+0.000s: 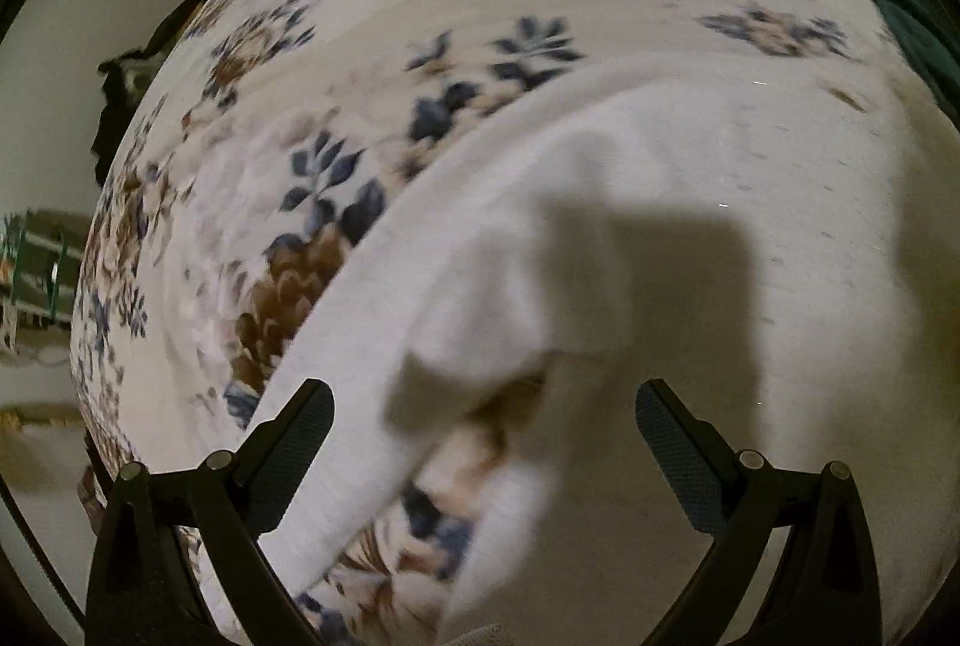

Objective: Fold small clothes

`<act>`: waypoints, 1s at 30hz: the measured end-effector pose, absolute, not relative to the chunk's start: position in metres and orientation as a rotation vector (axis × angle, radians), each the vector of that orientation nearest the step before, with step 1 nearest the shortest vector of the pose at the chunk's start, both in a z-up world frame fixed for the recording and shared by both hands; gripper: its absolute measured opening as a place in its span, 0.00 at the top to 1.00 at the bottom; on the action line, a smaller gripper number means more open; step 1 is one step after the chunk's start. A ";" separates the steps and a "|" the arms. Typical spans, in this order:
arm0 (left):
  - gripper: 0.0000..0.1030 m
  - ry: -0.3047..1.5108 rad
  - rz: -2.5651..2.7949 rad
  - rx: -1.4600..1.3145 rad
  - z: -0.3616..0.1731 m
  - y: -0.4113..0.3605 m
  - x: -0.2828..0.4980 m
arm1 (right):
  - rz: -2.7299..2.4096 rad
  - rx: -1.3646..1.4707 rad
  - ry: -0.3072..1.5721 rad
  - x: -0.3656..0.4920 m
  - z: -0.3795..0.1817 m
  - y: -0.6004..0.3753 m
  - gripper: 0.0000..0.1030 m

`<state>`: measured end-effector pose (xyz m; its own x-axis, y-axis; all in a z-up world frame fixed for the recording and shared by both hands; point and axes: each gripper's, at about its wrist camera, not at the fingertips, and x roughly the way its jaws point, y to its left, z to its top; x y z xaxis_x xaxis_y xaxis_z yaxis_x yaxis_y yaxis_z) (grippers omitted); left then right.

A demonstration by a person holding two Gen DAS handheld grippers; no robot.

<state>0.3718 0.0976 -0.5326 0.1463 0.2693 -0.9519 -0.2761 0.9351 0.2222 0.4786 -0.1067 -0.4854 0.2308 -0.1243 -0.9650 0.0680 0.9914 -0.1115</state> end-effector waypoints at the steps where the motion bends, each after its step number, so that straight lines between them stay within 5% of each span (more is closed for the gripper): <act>1: 0.00 1.371 0.400 -0.021 -0.537 0.105 0.372 | -0.106 -0.112 1.346 0.483 -0.506 -0.075 0.92; 7: 0.00 1.360 0.410 -0.090 -0.556 0.133 0.367 | -0.012 -0.320 1.370 0.479 -0.581 0.030 0.92; 21: 0.00 1.314 0.460 -0.135 -0.548 0.173 0.357 | 0.061 -0.297 1.363 0.501 -0.565 0.069 0.91; 24: 0.00 1.311 0.452 -0.160 -0.542 0.186 0.349 | 0.178 -0.095 1.447 0.505 -0.565 0.049 0.75; 26: 0.00 1.301 0.451 -0.177 -0.533 0.199 0.333 | 0.259 0.092 1.472 0.499 -0.554 0.019 0.42; 30: 0.00 1.320 0.483 -0.242 -0.522 0.237 0.277 | 0.218 0.207 1.438 0.466 -0.527 -0.053 0.38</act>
<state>0.2772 0.2370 -0.5217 0.1684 0.2003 -0.9652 -0.4695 0.8773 0.1001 0.4657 -0.0534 -0.5270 0.1192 0.2715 -0.9550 -0.0235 0.9624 0.2707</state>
